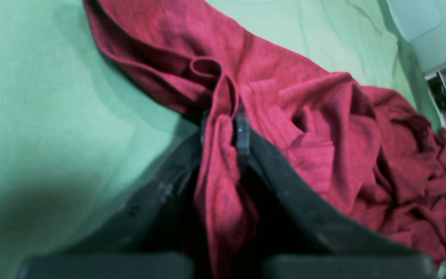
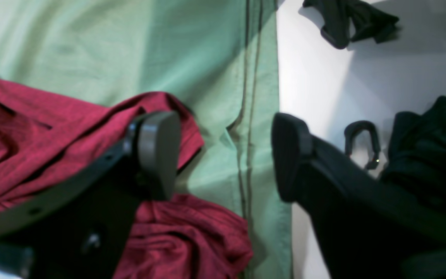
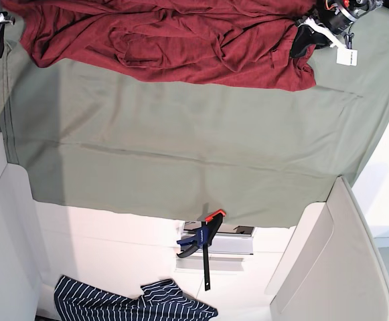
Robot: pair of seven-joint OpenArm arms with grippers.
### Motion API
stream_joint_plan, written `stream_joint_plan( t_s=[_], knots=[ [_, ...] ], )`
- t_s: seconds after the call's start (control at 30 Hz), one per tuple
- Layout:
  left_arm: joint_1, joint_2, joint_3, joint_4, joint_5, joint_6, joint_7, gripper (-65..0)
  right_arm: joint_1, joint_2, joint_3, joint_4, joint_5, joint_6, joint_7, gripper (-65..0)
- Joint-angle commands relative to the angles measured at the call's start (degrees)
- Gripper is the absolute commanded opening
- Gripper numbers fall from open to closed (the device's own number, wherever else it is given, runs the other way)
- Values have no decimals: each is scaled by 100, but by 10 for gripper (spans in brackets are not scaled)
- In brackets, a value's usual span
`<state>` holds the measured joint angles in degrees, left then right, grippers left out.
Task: Fold the T-shirt properly
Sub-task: 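Grasp the shirt's side edge with the left gripper and pull it inward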
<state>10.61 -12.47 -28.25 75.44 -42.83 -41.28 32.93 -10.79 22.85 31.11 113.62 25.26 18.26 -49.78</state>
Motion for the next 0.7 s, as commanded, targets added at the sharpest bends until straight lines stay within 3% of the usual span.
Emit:
stream_joint_plan(
  t_s=[0.0,0.3,0.67],
  knots=[
    [-68,-107,-177,15,131,128,72,-650,44,109,37,90,28,15,153,-277],
    [-507,-562,-557,197,157,128,203,-650,44,109,37,90,31,15,151,-277],
    [-490,-577,-529,1517,835,128,310,-650,44,109,37,90,74,15,151,-277]
  ],
)
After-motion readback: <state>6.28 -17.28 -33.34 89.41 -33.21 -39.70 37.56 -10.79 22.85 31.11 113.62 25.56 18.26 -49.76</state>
